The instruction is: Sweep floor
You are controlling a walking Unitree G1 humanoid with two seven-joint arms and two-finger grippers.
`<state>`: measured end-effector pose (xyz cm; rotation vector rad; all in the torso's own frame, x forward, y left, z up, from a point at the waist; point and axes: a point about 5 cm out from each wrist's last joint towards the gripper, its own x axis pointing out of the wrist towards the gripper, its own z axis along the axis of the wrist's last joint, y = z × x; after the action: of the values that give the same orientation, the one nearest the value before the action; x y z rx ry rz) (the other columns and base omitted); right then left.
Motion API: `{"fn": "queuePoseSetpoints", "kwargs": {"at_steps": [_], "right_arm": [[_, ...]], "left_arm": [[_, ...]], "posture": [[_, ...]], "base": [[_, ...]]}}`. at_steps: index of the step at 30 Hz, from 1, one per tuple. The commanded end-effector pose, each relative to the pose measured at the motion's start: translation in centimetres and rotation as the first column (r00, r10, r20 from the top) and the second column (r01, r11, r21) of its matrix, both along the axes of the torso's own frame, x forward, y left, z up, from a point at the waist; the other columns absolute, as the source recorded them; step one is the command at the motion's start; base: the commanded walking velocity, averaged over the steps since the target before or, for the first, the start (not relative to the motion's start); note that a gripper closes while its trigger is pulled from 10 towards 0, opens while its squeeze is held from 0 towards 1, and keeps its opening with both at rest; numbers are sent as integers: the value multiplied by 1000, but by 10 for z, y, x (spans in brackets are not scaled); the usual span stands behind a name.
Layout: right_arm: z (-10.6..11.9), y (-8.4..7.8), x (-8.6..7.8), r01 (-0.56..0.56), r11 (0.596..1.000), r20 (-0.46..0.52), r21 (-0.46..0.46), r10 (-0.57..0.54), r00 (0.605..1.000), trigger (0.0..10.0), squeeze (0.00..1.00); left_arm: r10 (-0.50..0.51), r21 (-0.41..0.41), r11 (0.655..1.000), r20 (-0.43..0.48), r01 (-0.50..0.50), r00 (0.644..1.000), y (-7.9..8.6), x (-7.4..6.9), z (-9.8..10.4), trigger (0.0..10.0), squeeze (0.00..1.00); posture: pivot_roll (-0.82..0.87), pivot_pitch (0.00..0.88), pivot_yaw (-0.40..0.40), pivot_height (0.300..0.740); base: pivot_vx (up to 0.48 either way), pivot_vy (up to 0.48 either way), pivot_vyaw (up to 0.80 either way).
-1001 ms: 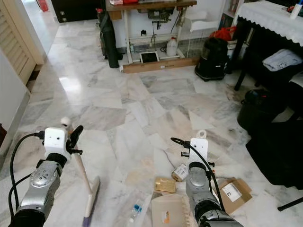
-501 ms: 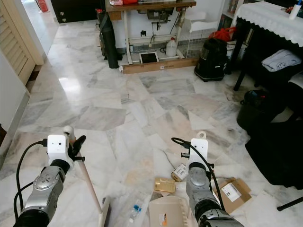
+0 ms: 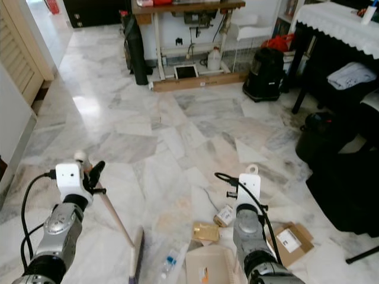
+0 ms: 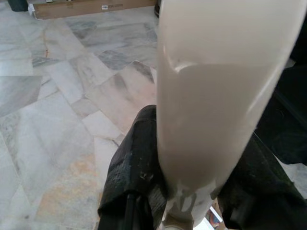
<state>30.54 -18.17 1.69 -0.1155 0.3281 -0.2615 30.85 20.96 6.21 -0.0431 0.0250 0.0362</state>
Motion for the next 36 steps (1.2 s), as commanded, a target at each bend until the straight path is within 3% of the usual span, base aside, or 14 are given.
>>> {"fn": "queuePoseSetpoints", "kwargs": {"at_steps": [1, 6, 12, 23, 28, 29, 31, 36], "right_arm": [[-8, -3, -7, 3, 1000, -41, -6, -4, 999, 10000, 0], [-8, -6, -9, 2, 1000, -35, -15, -2, 999, 10000, 0], [-10, -8, -10, 1, 1000, -43, -21, -2, 999, 10000, 0], [-8, -12, -10, 16, 1000, -40, -22, -17, 999, 10000, 0], [-8, -13, -9, 23, 999, -46, -24, -24, 999, 10000, 0], [-8, -12, -8, 24, 999, -47, -21, -25, 999, 10000, 0], [-8, -11, -8, 25, 1000, -47, -19, -26, 999, 10000, 0], [-6, -8, -6, 31, 1000, -42, -7, -31, 999, 10000, 0]], "left_arm": [[16, -9, 1000, 26, -16, 1000, 3, 4, 5, 10000, 0], [35, -43, 998, -4, -35, 999, 3, 8, 0, 10000, 0], [-66, -110, 992, -29, 62, 997, -14, 12, -4, 10000, 0], [-216, -107, 972, -44, 211, 975, -21, 13, -3, 10000, 0], [-303, -186, 938, -25, 293, 953, -25, 16, 4, 10000, 0], [-317, -255, 916, 15, 310, 948, -27, 18, 11, 10000, 0], [-324, -280, 905, 33, 320, 945, -28, 20, 15, 10000, 0], [-366, -400, 834, 114, 380, 924, -36, 24, 34, 10000, 0]], "posture": [[55, 0, -8, 740], [36, 0, -14, 740], [51, 0, -25, 740], [55, 0, -21, 740], [75, 0, -17, 740], [80, 0, -15, 740], [83, 0, -12, 740], [90, 0, -2, 740]], "base": [[0, 0, 0], [0, 0, 0], [0, 0, 0], [0, 0, 0], [0, 0, 0], [0, 0, 0], [0, 0, 0], [0, 0, 0]]}}
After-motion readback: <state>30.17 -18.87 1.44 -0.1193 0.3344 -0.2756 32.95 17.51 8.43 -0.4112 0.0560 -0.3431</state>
